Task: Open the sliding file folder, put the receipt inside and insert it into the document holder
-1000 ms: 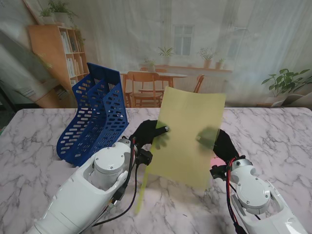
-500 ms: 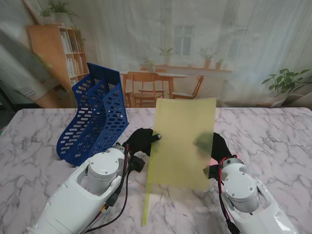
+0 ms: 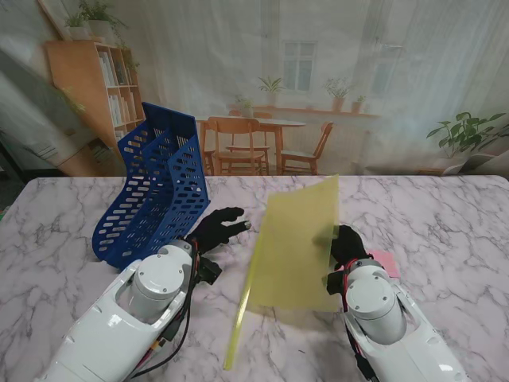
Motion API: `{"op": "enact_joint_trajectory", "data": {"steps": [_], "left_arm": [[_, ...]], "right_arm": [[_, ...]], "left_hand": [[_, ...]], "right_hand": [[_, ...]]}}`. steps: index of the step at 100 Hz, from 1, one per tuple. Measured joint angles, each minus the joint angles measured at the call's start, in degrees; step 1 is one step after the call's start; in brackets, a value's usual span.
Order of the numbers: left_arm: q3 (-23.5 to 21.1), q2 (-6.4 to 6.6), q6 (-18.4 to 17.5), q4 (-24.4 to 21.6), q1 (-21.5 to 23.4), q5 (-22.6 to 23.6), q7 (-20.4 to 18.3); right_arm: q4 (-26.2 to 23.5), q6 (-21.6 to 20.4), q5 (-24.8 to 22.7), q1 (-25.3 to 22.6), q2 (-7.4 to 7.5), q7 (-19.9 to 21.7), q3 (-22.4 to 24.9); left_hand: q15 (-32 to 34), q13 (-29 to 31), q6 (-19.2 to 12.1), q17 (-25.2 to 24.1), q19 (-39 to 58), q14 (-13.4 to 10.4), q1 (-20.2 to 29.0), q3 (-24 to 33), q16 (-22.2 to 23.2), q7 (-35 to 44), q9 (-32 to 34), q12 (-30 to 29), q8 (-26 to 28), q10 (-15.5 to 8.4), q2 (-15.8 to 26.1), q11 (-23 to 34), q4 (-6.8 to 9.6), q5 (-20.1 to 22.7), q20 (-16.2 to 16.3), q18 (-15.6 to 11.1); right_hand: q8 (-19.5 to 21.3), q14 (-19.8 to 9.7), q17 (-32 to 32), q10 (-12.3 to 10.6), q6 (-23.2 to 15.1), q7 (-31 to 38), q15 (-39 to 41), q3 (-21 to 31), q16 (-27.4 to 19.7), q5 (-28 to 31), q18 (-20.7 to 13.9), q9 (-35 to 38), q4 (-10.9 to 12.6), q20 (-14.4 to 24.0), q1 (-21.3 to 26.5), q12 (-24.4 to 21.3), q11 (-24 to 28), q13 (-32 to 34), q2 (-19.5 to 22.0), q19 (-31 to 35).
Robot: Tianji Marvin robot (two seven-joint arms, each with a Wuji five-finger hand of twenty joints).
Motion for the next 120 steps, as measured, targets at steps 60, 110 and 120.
{"op": "enact_joint_trajectory", "data": {"steps": [60, 110, 120], "left_arm": [[3.78, 5.06, -17.93, -1.70, -5.91, 15.68, -9.29], [22.17, 6.32, -22.37, 3.29, -22.80, 19.47, -15.91], [25.64, 5.57, -22.25, 5.76, -26.17, 19.65, -16.58]], "right_arm": [[1.89, 5.39, -1.73, 2.05, -0.45, 0.32, -3.04], [-0.62, 7.45, -3.62, 1.95, 0.31, 3.44, -3.88], [-0.63, 7.31, -3.62, 1.94, 0.43, 3.83, -3.87]], "left_hand": [[-13.03, -5.91, -8.55, -5.61, -39.96, -9.89, -7.80, -0.63, -5.38, -0.66, -6.75, -7.18, 3.29, -8.57, 1.83, -10.89, 0.01, 2.99, -4.21, -5.99], [-16.00, -8.76, -13.26, -4.65, -43.39, -12.21, -15.89, -0.88, -8.25, -6.64, -9.68, -12.73, -1.54, -10.35, -1.84, -16.34, 0.02, -2.65, -4.20, -8.88], [-16.64, -8.83, -13.32, -4.65, -43.41, -12.67, -16.50, -0.86, -8.34, -7.35, -9.68, -13.88, -2.19, -10.33, -1.91, -16.35, 0.02, -3.50, -4.20, -9.44]], "right_hand": [[0.02, 0.57, 0.87, 0.41, 0.02, 0.00, 1.33, 0.00, 0.00, 0.00, 0.49, 0.00, 0.00, 0.00, 0.03, 0.00, 0.57, 0.00, 0.00, 0.05], [0.03, 0.76, 0.87, 0.50, 0.02, 0.00, 1.35, 0.00, 0.00, 0.00, 0.56, 0.00, 0.00, 0.00, 0.04, 0.00, 0.61, 0.00, 0.00, 0.16], [0.03, 0.80, 0.87, 0.51, 0.02, 0.00, 1.35, 0.00, 0.00, 0.00, 0.57, 0.00, 0.00, 0.00, 0.04, 0.00, 0.61, 0.00, 0.00, 0.16]]}}
